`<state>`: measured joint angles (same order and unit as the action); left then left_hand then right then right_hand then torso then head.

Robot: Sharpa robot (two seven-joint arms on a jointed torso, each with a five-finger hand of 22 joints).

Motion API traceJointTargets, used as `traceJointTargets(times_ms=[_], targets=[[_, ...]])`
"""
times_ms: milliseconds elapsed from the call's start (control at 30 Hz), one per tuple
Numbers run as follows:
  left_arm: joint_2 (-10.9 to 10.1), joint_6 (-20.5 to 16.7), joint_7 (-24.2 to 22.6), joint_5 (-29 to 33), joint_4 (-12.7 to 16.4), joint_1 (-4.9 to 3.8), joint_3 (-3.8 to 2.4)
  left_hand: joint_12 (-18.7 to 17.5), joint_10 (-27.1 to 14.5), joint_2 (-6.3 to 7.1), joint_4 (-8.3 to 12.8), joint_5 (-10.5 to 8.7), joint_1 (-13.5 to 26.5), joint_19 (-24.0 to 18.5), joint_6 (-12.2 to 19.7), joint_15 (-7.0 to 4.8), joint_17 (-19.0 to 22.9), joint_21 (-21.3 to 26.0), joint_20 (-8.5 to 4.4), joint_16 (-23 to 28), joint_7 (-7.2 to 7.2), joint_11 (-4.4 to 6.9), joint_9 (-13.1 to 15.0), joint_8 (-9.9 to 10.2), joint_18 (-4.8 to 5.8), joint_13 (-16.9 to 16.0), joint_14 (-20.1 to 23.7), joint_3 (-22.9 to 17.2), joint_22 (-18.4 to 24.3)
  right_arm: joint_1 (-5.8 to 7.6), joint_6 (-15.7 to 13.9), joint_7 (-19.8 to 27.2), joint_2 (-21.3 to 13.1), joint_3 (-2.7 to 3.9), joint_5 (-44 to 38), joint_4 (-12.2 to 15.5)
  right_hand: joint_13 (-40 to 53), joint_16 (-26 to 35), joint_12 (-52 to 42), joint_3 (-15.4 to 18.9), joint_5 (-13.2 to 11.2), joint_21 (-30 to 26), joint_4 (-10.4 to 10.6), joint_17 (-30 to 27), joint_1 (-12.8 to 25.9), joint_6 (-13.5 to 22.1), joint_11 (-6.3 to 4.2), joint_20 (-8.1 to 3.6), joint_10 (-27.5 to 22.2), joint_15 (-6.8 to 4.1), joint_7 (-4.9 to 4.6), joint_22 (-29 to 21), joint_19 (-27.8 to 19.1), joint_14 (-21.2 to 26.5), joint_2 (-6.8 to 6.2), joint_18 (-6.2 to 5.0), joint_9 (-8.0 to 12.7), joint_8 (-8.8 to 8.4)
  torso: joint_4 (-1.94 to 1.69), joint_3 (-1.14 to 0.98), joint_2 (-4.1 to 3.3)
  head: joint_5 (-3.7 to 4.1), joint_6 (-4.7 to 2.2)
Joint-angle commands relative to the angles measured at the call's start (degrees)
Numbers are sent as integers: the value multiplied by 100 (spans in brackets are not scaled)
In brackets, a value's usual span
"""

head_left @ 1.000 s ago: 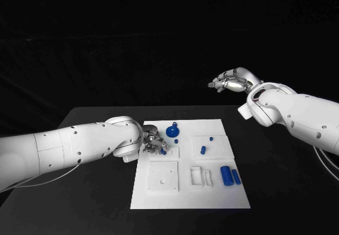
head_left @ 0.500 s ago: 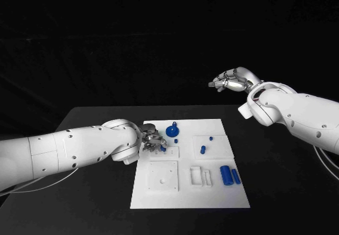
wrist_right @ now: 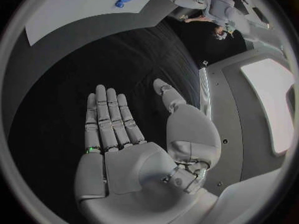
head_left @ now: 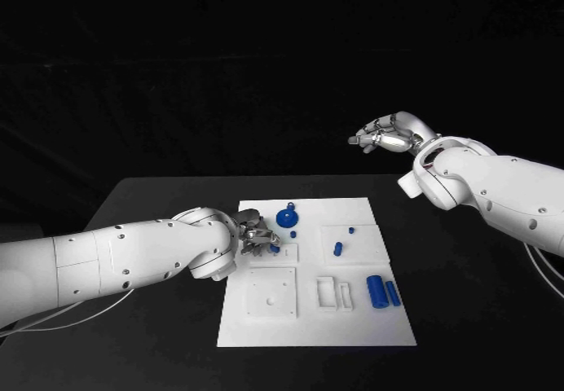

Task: Assemble the parts on the task board

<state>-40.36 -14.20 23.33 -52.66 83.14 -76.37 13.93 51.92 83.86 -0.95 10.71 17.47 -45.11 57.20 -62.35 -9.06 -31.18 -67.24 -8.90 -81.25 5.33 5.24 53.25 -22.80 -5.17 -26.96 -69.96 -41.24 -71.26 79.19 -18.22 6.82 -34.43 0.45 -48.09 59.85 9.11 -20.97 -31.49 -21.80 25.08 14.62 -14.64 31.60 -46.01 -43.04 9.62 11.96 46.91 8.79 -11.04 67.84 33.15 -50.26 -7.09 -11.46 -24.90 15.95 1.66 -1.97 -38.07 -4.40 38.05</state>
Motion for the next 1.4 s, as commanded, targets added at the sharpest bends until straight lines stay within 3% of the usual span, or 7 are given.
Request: traceJointTargets(times_ms=[33,200,433,1400], targets=[[-6,-332,-165,-189,33,24,-4,35,-325,45,-19,-10,-35,-34,-984,-482,12,-28,-698,-26,-720,276,97,-3,-59,10,-266,-7,8,1,70,32,-3,4,18,-2,-10,40,26,4,34,-31,36,-6,-27,43,6,4,41,12,-171,6,-49,23,12,63,6,23,2,0,-2,6,12],[-15,-417,-192,-366,45,90,-4,37,-323,71,-34,-15,-48,-33,-988,-483,23,-39,-700,-29,-721,277,104,2,-63,18,-269,-19,18,-4,88,29,1,4,21,-13,-21,43,31,5,34,-37,44,-9,-24,44,8,6,44,13,-171,8,-58,23,12,64,9,23,-2,-5,-3,6,24],[-26,-483,-215,-582,67,150,-4,39,-320,82,-43,-14,-58,-32,-993,-484,30,-46,-701,-32,-722,278,109,5,-65,23,-271,-27,26,-11,102,27,-3,4,23,-16,-32,46,34,6,33,-42,53,-11,-20,46,10,8,48,14,-172,10,-65,23,15,64,11,23,0,5,-7,10,27],[-117,-328,-147,-798,230,202,-5,46,-319,137,-64,-20,-99,-31,-1000,-486,57,-72,-703,-40,-723,279,124,21,-74,40,-276,-47,53,-49,152,29,2,4,30,-36,-68,56,48,11,29,-54,84,-21,-3,48,12,14,56,17,-173,20,-80,27,25,61,20,24,1,6,-5,12,61]])
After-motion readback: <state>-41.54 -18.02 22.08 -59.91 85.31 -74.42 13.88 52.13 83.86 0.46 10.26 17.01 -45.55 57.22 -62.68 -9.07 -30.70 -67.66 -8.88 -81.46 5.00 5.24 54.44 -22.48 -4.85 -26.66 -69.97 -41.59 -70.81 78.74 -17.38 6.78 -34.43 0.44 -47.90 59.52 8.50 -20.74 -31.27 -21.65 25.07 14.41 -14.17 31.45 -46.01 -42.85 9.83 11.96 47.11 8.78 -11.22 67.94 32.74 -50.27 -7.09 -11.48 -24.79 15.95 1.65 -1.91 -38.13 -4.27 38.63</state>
